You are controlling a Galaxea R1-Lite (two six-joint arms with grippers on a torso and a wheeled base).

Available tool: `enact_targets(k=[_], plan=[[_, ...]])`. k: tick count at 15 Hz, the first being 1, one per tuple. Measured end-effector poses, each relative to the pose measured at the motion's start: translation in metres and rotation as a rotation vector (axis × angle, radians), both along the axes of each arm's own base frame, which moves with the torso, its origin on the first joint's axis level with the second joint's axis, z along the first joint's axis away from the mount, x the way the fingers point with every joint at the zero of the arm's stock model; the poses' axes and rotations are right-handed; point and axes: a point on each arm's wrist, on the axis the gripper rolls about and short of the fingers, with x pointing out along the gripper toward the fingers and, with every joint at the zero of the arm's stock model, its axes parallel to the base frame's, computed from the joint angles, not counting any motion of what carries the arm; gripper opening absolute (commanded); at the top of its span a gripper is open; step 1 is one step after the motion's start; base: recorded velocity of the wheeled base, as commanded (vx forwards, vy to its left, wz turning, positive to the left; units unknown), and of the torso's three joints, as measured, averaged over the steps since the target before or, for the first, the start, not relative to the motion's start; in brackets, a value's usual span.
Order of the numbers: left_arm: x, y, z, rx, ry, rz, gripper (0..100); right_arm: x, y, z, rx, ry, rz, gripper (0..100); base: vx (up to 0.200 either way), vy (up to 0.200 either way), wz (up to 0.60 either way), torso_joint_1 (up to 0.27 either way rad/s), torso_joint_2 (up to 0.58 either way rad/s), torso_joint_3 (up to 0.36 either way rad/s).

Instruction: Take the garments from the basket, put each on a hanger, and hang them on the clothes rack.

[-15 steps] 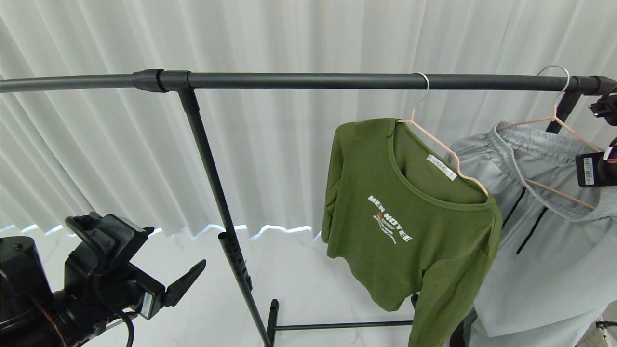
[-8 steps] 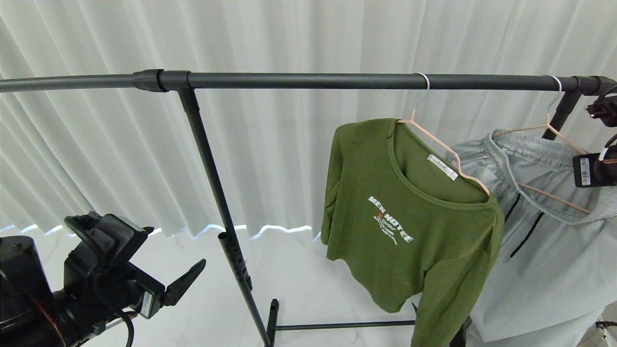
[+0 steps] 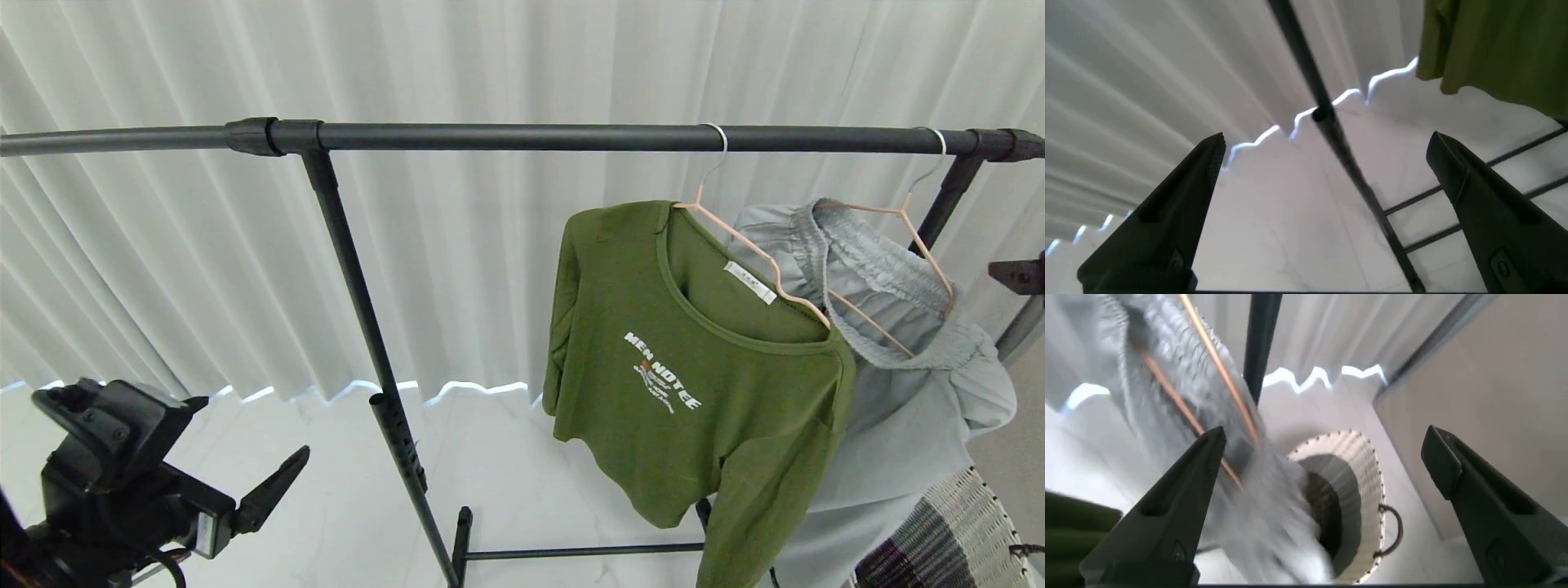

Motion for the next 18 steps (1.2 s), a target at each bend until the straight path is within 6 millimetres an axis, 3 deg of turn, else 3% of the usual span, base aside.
enact_targets(k=[3,7,11,14,18], plan=[[-0.023,0.013,0.001,-0.029,-0.052,0.131,100,-0.053,-0.001,-0.008,0.003,-0.048,0.014,100,0.0,0.0,0.0,0.0,0.0,0.0],[-0.047,0.026,0.004,-0.092,-0.106,0.48,100,-0.122,-0.004,-0.041,-0.012,-0.065,0.025,100,0.0,0.0,0.0,0.0,0.0,0.0],[-0.074,0.025,-0.004,-0.096,-0.069,0.528,100,-0.182,-0.006,-0.082,-0.044,0.018,0.029,100,0.0,0.0,0.0,0.0,0.0,0.0],[-0.103,0.022,-0.015,-0.093,-0.041,0.533,100,-0.211,-0.007,-0.113,-0.066,0.034,0.032,100,0.0,0.0,0.0,0.0,0.0,0.0],[-0.143,0.017,-0.039,-0.097,-0.072,0.536,100,-0.233,-0.008,-0.159,-0.086,-0.001,0.032,100,0.0,0.0,0.0,0.0,0.0,0.0]])
